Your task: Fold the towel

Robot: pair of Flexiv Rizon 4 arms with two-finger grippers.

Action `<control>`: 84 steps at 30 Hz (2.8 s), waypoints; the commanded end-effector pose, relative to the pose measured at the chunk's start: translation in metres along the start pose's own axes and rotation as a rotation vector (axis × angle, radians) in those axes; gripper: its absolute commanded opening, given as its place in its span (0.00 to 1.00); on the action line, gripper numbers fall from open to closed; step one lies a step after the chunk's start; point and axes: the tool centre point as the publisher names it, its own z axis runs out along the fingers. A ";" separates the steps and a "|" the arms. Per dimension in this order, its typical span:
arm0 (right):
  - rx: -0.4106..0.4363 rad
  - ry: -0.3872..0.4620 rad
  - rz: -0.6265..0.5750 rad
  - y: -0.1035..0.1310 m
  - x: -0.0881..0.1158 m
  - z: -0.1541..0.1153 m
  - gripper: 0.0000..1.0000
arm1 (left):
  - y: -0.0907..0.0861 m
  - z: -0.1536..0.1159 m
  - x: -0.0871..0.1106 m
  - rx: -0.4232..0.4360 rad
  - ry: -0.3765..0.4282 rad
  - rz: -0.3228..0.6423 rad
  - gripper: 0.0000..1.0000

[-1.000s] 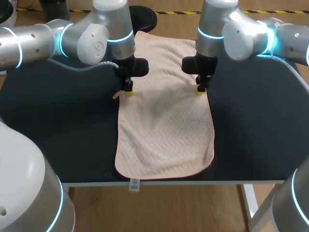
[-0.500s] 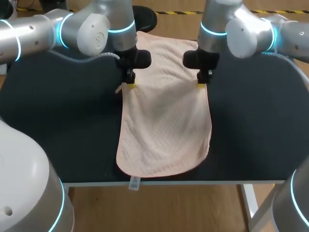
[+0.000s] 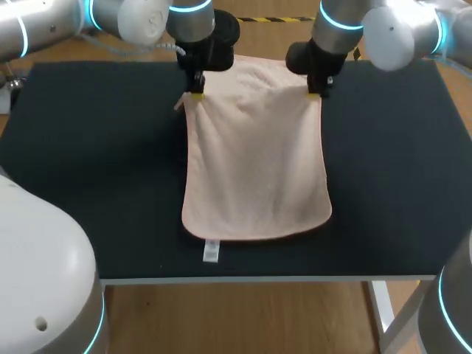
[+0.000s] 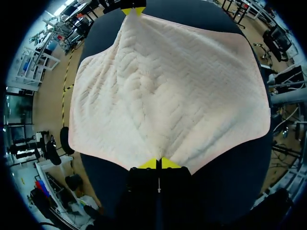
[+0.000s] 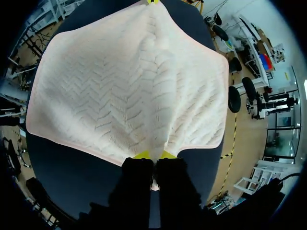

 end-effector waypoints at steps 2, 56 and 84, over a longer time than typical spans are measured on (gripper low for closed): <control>-0.010 -0.145 -0.018 0.003 -0.020 -0.068 0.00 | 0.006 -0.060 -0.010 -0.028 -0.085 -0.009 0.00; -0.114 -0.373 -0.173 0.027 -0.019 -0.166 0.00 | -0.003 -0.167 0.072 -0.067 -0.292 -0.143 0.00; -0.111 -0.094 -0.062 0.042 0.059 -0.080 0.00 | 0.016 -0.070 0.102 -0.055 0.018 -0.171 0.00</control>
